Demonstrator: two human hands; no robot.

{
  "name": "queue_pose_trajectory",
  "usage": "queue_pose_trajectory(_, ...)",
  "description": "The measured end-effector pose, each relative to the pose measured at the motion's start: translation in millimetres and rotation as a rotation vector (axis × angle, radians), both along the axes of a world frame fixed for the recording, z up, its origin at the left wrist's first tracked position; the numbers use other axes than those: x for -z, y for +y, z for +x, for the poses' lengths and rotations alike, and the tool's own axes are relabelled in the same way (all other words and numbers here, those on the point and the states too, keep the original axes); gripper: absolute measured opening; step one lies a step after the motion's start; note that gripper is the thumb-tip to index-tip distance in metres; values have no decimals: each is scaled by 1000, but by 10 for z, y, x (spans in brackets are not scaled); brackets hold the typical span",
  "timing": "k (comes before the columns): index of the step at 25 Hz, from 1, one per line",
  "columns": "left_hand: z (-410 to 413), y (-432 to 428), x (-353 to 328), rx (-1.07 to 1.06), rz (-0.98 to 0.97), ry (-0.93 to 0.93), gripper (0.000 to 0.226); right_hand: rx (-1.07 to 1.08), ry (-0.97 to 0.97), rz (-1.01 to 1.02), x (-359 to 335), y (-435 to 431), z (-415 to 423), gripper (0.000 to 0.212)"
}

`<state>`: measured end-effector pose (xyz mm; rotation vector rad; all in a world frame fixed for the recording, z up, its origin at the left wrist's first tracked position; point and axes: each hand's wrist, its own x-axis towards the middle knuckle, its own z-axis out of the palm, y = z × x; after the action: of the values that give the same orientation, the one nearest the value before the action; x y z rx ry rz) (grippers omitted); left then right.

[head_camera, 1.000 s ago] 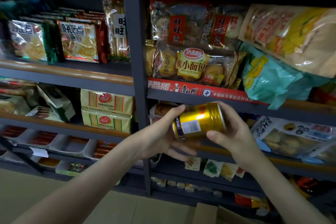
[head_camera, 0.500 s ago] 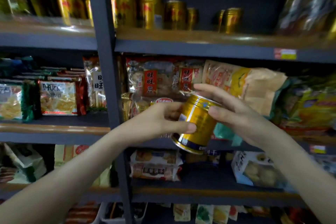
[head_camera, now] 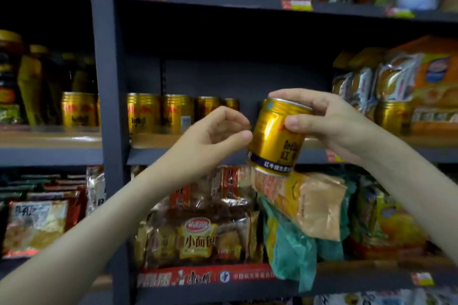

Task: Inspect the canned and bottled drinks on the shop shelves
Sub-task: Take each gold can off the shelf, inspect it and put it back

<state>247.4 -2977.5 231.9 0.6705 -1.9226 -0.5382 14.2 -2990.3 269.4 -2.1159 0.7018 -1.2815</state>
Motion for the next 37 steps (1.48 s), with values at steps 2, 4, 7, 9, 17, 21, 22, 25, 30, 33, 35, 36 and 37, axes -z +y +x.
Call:
queue_pose_trajectory(2,49,-69,-174,-278,-376,-150,24,100,-82,-29,-197,-141,-87,49)
queue_pose_trajectory(4,76,-214,-312,-475,-583,-376,29,181,-153,-27,-373,-297,-162,47)
queue_pose_trajectory(7,36,-457,-397,-679,-611,-562,40,303,-173,19,-552,-601,-238,34)
queue_pose_trajectory(9,-8,-593,-427,-739,-586,-593,46,448,-57,48,-614,-830,-284,42)
queue_pose_trajectory(17,82,-993,-672,-931,-429,-854,56,550,542,64,-550,-1594,-273,53)
queue_pose_trajectory(21,281,-1009,-611,-956,-362,-892,57,570,693,84,-573,-1740,-327,56)
queue_pose_trajectory(22,306,-1010,-593,-957,-369,-909,57,583,702,74,-578,-1766,-340,56)
queue_pose_trajectory(25,334,-1017,-566,-954,-415,-916,54,595,740,76,-589,-1809,-345,59)
queue_pose_trajectory(30,492,-945,-524,-1023,-454,-829,73,693,867,-210,-559,-1781,31,91)
queue_pose_trajectory(33,644,-865,-342,-1015,-454,-765,93,477,966,-308,-478,-1735,556,99)
queue_pose_trajectory(35,712,-861,-217,-1021,-523,-726,86,403,1005,-281,-430,-1799,875,103)
queue_pose_trajectory(36,746,-876,-166,-1023,-554,-721,80,384,977,-228,-422,-1859,1026,105)
queue_pose_trajectory(37,762,-897,-127,-1026,-575,-721,75,366,920,-163,-420,-1896,1148,105)
